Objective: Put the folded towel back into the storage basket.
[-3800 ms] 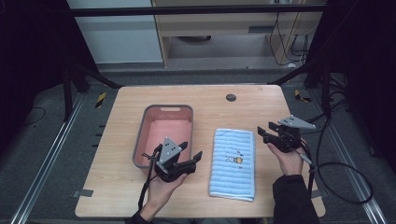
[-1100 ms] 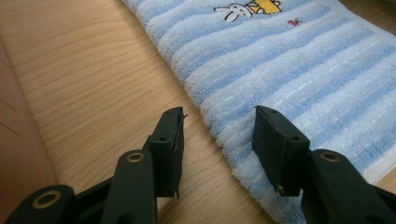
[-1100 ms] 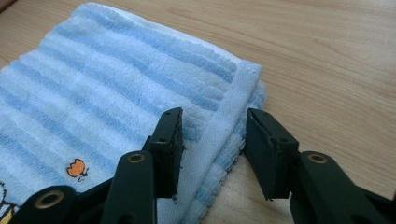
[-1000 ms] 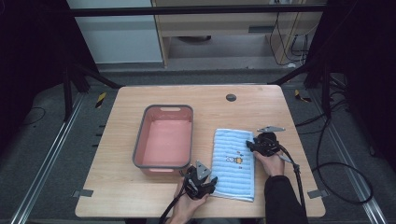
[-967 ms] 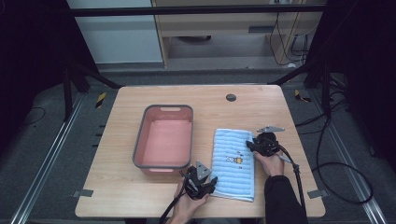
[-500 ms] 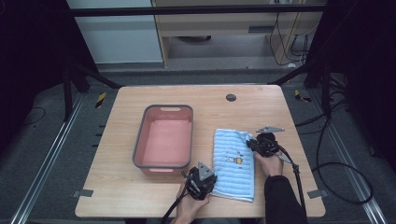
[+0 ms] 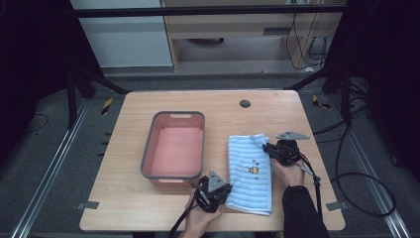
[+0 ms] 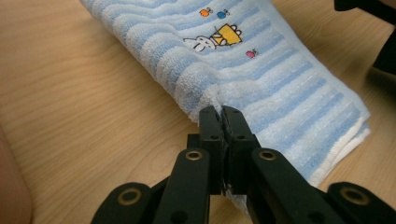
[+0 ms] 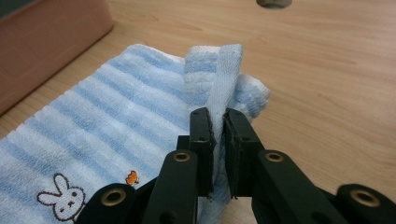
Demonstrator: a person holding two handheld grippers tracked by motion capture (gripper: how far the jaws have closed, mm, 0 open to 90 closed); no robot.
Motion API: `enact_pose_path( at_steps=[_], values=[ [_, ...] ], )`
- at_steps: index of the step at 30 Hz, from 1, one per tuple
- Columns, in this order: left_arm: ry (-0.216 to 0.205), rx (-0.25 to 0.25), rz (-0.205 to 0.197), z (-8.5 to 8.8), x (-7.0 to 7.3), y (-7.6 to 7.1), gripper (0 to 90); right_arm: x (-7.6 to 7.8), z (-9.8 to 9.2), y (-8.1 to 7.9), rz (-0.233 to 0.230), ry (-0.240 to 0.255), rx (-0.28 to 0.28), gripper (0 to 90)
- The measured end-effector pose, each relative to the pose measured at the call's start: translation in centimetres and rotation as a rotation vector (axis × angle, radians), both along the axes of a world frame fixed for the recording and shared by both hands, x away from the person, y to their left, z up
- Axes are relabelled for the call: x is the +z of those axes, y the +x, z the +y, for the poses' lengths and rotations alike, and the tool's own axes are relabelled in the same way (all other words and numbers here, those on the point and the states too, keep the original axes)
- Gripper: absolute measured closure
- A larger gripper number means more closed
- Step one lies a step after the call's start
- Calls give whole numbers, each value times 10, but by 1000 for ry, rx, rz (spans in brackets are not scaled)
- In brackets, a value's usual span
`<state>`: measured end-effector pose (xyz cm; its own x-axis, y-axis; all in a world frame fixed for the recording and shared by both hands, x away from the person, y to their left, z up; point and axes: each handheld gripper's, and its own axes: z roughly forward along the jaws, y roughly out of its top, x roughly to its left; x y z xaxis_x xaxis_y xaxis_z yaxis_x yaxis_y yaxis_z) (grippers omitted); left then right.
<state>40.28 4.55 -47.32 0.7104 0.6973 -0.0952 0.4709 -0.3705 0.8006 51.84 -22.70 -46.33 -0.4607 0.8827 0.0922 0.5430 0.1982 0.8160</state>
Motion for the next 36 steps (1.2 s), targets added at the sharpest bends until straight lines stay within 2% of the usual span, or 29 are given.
enact_pose_path(
  at_steps=[3,10,15,17,19,20,21,23,25,32,33,36],
  values=[
    [-15,-11,-15,1,10,-3,881,12,1,-2,-37,6,15,828],
    [-29,-27,-46,6,24,-2,882,28,1,-6,-74,15,11,828],
    [-31,-22,-62,12,36,-4,881,42,7,-8,-110,16,18,829],
    [-24,-17,-75,16,42,-4,881,45,9,-9,-116,19,18,829],
    [-28,-11,-92,22,51,-2,881,55,12,-10,-142,14,20,829],
    [-28,-11,-92,22,51,-2,881,59,13,-10,-149,21,21,829],
    [-31,-5,-109,27,58,-2,881,62,15,-10,-157,25,20,830],
    [-32,-3,-116,30,61,-2,881,65,16,-10,-166,30,23,830],
    [-33,5,-136,37,71,-1,881,75,23,-8,-180,34,30,830],
    [-63,26,-150,52,84,0,881,96,41,-6,-216,30,48,831],
    [-65,29,-152,54,86,0,881,103,46,-5,-228,30,56,831],
    [-62,37,-160,61,90,2,881,108,51,-4,-237,30,62,831]
  ],
)
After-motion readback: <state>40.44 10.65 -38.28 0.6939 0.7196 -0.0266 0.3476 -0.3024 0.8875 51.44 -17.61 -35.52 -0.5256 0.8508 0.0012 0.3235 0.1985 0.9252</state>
